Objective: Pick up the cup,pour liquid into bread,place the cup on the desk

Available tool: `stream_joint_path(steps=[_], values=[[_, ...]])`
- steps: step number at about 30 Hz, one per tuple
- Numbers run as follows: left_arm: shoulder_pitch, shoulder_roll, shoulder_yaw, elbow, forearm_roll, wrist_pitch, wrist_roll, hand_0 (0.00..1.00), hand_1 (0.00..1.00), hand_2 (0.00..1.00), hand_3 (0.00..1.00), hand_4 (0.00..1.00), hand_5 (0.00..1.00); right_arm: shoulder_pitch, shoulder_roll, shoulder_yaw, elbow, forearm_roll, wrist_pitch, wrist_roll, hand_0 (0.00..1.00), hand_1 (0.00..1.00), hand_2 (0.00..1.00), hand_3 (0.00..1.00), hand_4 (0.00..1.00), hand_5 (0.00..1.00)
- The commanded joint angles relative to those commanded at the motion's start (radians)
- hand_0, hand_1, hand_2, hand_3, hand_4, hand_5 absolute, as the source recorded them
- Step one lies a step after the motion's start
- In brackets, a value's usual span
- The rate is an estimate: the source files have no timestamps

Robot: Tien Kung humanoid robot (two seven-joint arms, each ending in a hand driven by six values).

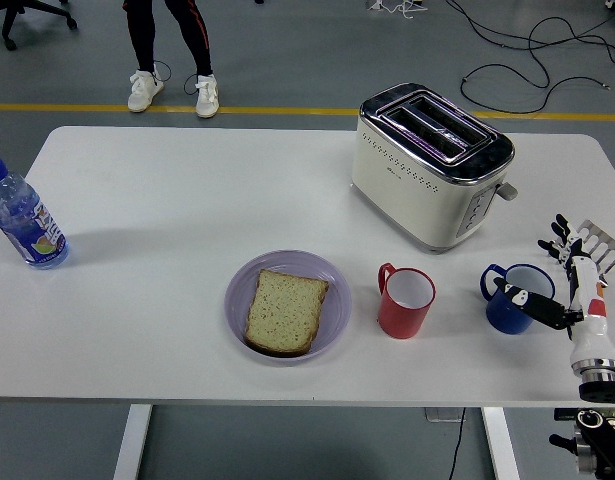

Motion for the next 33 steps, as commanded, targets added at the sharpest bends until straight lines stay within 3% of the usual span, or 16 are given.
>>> stream_joint_path(steps=[6, 10, 11, 12, 17, 19, 26, 33], values=[[-0.001, 0.000, 0.001, 0.000, -0.010, 0.001, -0.001, 0.654, 0.689, 0.708, 0.595, 0.307, 0.887, -0.029, -0.013, 0.029, 0.115, 0.006, -0.024, 0.001, 0.900, 0.799, 0.924, 0.998, 0.998, 0.051], [0.000, 0.001, 0.003, 0.000, -0.013, 0.001, -0.002, 0.654, 0.689, 0.708, 0.595, 0.307, 0.887, -0.043, -0.020, 0.052, 0.189, 0.076, -0.035, 0.017, 0.900, 0.799, 0.924, 0.998, 0.998, 0.051], [0.000, 0.001, 0.000, 0.000, -0.011, 0.001, -0.001, 0.654, 0.689, 0.708, 0.595, 0.307, 0.887, -0.046, -0.021, 0.066, 0.215, 0.108, -0.031, 0.019, 0.900, 0.799, 0.924, 0.998, 0.998, 0.051], [0.001, 0.001, -0.002, 0.000, -0.011, 0.001, 0.000, 0.654, 0.689, 0.708, 0.595, 0.308, 0.889, -0.048, -0.022, 0.075, 0.234, 0.136, -0.029, 0.020, 0.864, 0.776, 0.901, 0.958, 0.918, 0.046], [0.002, 0.002, -0.006, 0.000, -0.007, 0.000, 0.000, 0.654, 0.689, 0.708, 0.595, 0.308, 0.889, -0.062, -0.023, 0.112, 0.299, 0.240, 0.005, 0.002, 0.864, 0.776, 0.901, 0.958, 0.918, 0.046], [0.003, 0.002, -0.007, 0.000, -0.005, 0.000, 0.000, 0.654, 0.689, 0.708, 0.595, 0.307, 0.889, -0.068, -0.020, 0.129, 0.325, 0.289, 0.024, -0.013, 0.820, 0.741, 0.854, 0.903, 0.871, 0.056], [0.009, 0.002, -0.026, 0.000, 0.019, -0.004, 0.003, 0.654, 0.689, 0.708, 0.595, 0.307, 0.890, -0.078, -0.012, 0.181, 0.364, 0.446, 0.090, -0.065, 0.799, 0.721, 0.821, 0.860, 0.857, 0.083], [0.011, 0.002, -0.032, 0.000, 0.030, -0.006, 0.005, 0.654, 0.689, 0.708, 0.595, 0.308, 0.894, -0.083, -0.004, 0.214, 0.360, 0.502, 0.110, -0.077, 0.770, 0.707, 0.790, 0.828, 0.823, 0.108]])
